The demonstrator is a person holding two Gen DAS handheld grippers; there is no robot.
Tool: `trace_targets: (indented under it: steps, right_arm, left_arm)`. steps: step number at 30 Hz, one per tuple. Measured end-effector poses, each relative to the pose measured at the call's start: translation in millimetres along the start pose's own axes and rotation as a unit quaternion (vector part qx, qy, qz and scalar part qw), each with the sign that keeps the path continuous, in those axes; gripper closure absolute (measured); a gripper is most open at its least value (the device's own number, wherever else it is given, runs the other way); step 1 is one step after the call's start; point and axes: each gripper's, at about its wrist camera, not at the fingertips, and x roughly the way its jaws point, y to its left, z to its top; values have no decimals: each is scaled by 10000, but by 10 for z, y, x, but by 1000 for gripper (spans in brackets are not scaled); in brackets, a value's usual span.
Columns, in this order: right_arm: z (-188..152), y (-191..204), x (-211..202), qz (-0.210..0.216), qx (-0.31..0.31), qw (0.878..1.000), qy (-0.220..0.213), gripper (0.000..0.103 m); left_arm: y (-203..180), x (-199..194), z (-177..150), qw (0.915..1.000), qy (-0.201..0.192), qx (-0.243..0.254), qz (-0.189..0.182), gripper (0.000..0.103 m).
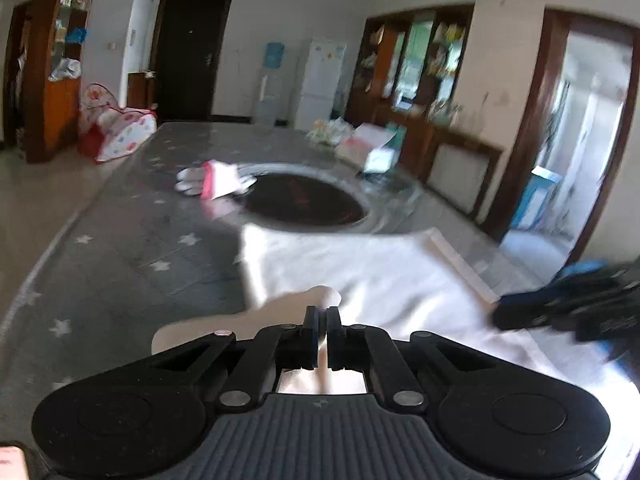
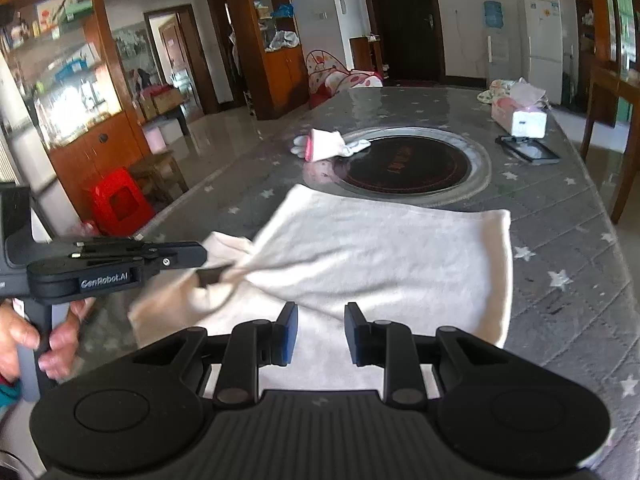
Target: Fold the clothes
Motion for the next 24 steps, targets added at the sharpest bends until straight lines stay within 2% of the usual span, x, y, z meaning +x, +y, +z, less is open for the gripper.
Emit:
trace_targets:
  steps: [6, 11, 13, 18, 24]
  right_arm:
    - [65, -124, 34, 752, 807, 9939, 83, 78]
    - [14, -262, 164, 887, 1412, 9853, 380, 77]
    - [-15, -304, 234, 831, 1554, 9830, 520, 77]
    - [-117, -333, 388, 847, 1732, 9781, 787, 77]
    - [-135, -225, 595, 732, 1589, 9804, 905, 77]
  left_arm:
    - [-250, -99, 7, 9978, -116, -177, -633, 99]
    - [-395, -3, -129, 9969, 210, -89, -747, 97]
    - [-407, 7, -163, 9969, 321, -48, -713, 88]
    - [-303, -195, -241, 9972, 264, 19, -699, 62]
    - [-15, -512, -346, 9999, 108, 76, -60, 55]
